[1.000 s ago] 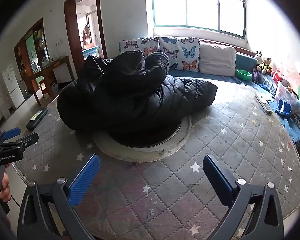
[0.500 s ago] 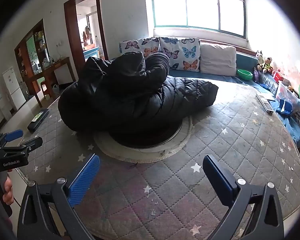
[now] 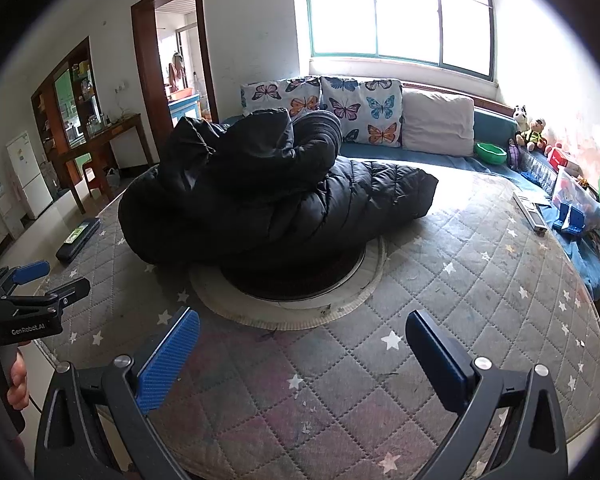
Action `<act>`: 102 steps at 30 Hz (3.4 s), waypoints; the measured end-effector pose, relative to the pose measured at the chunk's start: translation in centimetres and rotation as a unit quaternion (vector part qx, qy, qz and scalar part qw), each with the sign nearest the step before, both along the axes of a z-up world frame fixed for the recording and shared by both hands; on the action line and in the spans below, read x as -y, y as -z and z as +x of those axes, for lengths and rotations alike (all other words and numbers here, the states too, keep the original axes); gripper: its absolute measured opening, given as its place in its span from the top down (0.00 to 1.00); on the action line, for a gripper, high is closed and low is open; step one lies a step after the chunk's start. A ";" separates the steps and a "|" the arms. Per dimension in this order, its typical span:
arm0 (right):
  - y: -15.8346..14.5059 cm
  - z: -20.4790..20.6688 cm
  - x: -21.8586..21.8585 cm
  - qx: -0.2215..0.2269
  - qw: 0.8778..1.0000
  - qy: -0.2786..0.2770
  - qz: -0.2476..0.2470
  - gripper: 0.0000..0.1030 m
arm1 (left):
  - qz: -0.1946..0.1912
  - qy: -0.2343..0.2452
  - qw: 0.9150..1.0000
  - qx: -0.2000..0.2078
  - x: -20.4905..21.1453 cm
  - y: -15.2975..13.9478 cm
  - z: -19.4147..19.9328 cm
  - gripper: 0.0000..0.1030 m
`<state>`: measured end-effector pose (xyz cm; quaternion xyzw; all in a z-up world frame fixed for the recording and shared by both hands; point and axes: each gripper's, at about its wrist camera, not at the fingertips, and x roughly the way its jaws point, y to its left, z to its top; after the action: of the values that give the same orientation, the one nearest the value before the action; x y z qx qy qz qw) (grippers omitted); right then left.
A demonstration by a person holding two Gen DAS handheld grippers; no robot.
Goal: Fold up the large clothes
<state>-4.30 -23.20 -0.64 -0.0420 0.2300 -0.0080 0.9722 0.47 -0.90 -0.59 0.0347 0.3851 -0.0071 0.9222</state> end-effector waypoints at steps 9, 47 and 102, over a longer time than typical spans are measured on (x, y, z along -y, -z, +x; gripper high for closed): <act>-0.3 0.1 0.0 -0.001 1.000 -0.001 -0.001 0.00 | 0.004 0.001 1.000 0.001 0.2 0.1 0.2 0.00; -8.4 10.5 2.4 -0.005 1.000 -0.018 -0.009 0.00 | -0.004 0.164 0.986 0.013 1.8 -4.7 11.6 0.00; -5.6 -1.1 7.0 -0.135 0.989 0.063 -0.024 0.44 | 0.028 0.435 0.899 -0.030 -1.4 -2.6 -1.8 0.19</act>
<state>-5.35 -30.22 4.92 -0.0516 0.3612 -0.0690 0.9285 -1.32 0.49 1.99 0.2240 0.3592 -0.3981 0.8138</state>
